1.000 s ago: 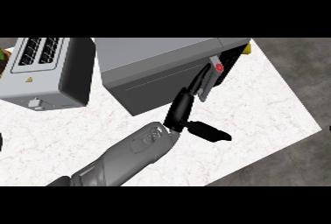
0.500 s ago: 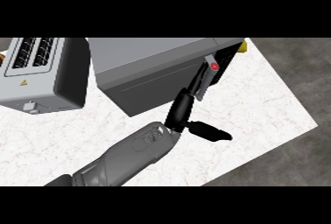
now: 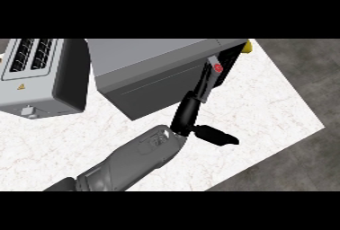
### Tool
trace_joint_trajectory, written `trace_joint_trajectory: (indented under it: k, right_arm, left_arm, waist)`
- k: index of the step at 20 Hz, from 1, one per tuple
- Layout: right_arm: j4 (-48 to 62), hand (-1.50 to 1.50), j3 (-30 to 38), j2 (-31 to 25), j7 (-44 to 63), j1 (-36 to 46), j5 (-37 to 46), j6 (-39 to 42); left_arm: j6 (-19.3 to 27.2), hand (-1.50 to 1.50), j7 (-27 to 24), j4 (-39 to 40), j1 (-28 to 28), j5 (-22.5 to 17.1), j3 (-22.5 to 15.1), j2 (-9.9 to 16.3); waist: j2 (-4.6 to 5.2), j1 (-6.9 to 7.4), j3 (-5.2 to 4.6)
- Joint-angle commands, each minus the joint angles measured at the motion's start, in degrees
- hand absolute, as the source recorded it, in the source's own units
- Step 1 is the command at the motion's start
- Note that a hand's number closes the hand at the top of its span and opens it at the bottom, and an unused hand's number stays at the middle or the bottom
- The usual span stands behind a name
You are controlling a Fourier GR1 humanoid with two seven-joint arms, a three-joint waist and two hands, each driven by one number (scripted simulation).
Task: Pick up the milk, place it into the microwave and close the microwave
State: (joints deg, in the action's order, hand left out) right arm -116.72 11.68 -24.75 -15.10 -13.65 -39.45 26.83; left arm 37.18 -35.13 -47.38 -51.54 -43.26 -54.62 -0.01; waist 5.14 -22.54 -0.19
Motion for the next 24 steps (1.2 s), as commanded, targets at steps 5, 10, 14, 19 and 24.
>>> trace_joint_trajectory:
  k: [5,10,14,19,24]
  right_arm:
    - [0.48,-1.5,0.55,-1.4,1.36,0.86,-2.32,0.28]
    - [0.8,-1.5,0.84,-2.25,1.91,2.2,-3.45,0.37]
    - [0.59,-1.5,0.96,-2.75,2.27,2.21,-4.4,0.8]
    - [-0.14,-1.5,0.4,-3.49,3.29,2.64,-6.25,1.31]
    - [-0.12,-1.5,0.77,-3.78,3.88,3.2,-7.15,0.51]
  left_arm:
    - [0.37,-1.5,-0.24,2.27,-3.93,-3.53,1.02,0.01]
    - [0.01,-1.5,-1.25,2.35,-4.42,-5.16,-0.05,0.01]
    - [0.35,-1.5,-1.79,3.0,-4.52,-6.42,-0.75,0.01]
    - [0.2,-1.5,-2.64,3.46,-4.94,-7.92,-1.5,0.01]
    - [-3.17,1.5,1.31,6.48,-6.11,-9.24,-3.68,0.04]
  waist:
    - [0.14,-0.76,0.06]
    - [0.18,-0.12,0.04]
    - [0.11,-1.02,0.09]
    - [-0.12,-0.96,0.01]
    - [0.06,0.02,0.31]
